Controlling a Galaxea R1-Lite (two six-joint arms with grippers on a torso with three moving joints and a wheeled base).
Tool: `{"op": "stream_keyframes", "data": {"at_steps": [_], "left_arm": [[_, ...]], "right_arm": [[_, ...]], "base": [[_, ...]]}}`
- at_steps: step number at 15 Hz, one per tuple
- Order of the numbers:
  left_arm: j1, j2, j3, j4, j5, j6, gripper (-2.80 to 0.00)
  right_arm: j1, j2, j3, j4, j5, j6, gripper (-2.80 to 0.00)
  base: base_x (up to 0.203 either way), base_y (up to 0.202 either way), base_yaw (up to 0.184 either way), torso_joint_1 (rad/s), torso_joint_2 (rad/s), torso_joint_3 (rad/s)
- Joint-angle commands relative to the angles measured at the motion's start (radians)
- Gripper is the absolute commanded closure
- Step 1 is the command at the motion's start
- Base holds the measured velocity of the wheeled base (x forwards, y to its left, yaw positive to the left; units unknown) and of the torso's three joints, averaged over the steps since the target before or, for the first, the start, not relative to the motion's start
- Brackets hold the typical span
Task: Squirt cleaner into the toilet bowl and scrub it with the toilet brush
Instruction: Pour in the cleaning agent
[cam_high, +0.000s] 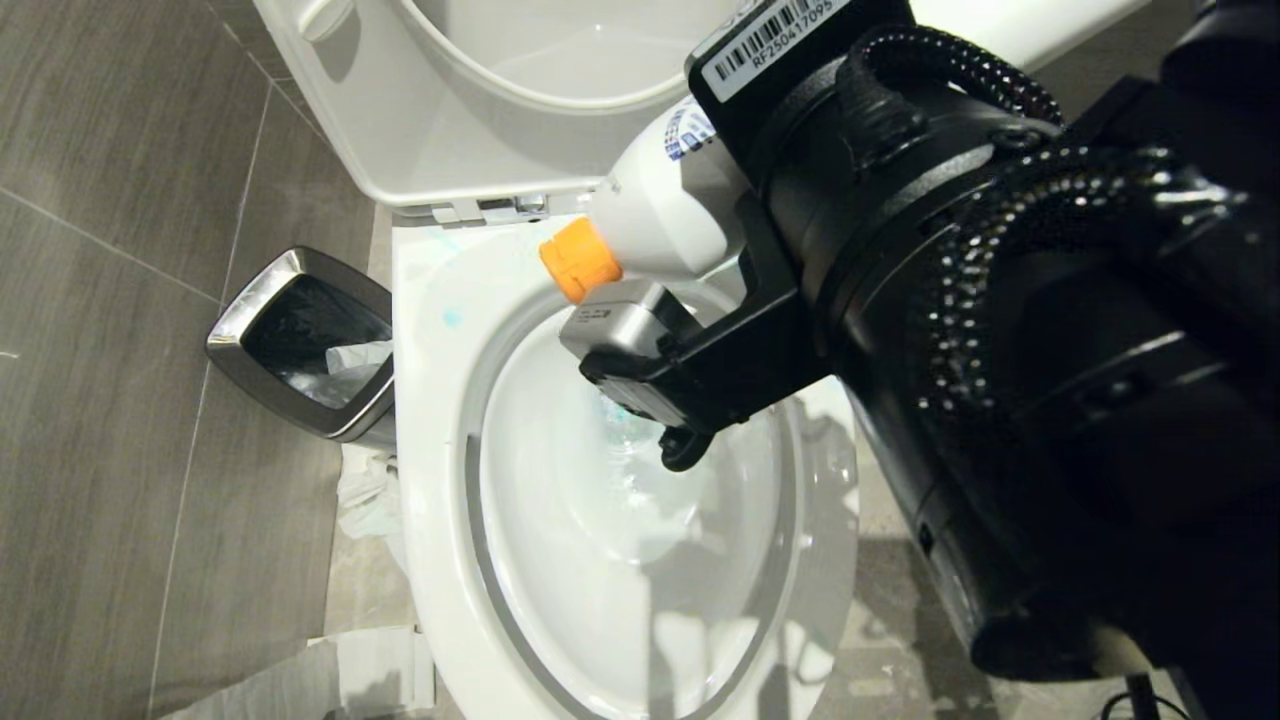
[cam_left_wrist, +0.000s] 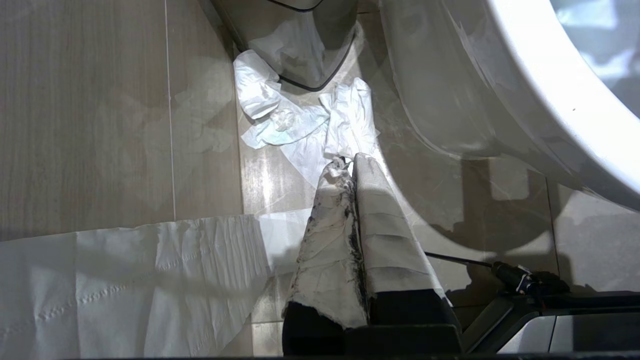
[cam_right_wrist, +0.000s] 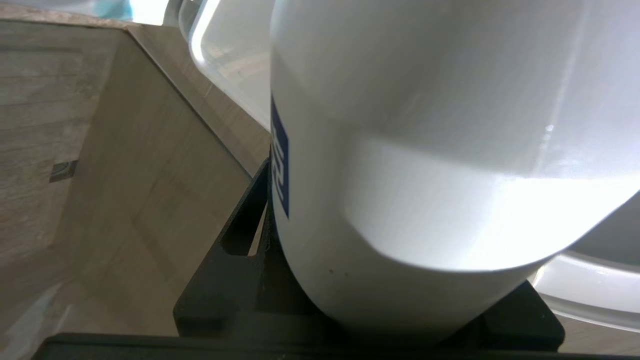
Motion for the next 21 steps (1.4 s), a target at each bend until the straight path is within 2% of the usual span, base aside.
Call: {"op": "stream_keyframes", "data": {"at_steps": [1,3,6,7,13,16,18,21], "left_arm": [[0.000,0.000,0.000,0.000,0.000,0.000,0.00],[0.000,0.001,0.000,-0.001,0.000,0.000,0.00],[0.000,0.000,0.000,-0.003,0.000,0.003,0.00],[0.000,0.000,0.000,-0.003,0.000,0.003,0.00],[0.000,0.000,0.001,-0.002,-0.005,0.008,0.00],[0.000,0.000,0.000,-0.003,-0.006,0.010,0.00],[0.000,0.002,0.001,-0.003,-0.008,0.008,0.00],[0.000,0.000,0.000,-0.002,-0.003,0.003,0.00]], "right_arm": [[-0.001,-0.011,0.038,-0.081,-0.045,-0.015,0.00],[0.001,-0.010,0.088,-0.246,-0.115,-0.015,0.00],[0.035,0.001,0.111,-0.476,-0.342,-0.015,0.00],[0.052,0.008,0.111,-0.510,-0.400,-0.015,0.00],[0.063,0.003,0.111,-0.512,-0.402,0.002,0.00],[0.062,0.007,0.097,-0.512,-0.402,0.174,0.00],[0.055,-0.003,0.096,-0.512,-0.402,0.259,0.00],[-0.017,-0.034,0.111,-0.512,-0.402,0.272,0.00]], "base": [[0.000,0.000,0.000,0.000,0.00,0.000],[0.000,0.000,0.000,0.000,0.00,0.000],[0.000,0.000,0.000,0.000,0.00,0.000],[0.000,0.000,0.000,0.000,0.00,0.000],[0.000,0.000,0.000,0.000,0.00,0.000],[0.000,0.000,0.000,0.000,0.00,0.000],[0.000,0.000,0.000,0.000,0.00,0.000],[0.000,0.000,0.000,0.000,0.00,0.000]]}}
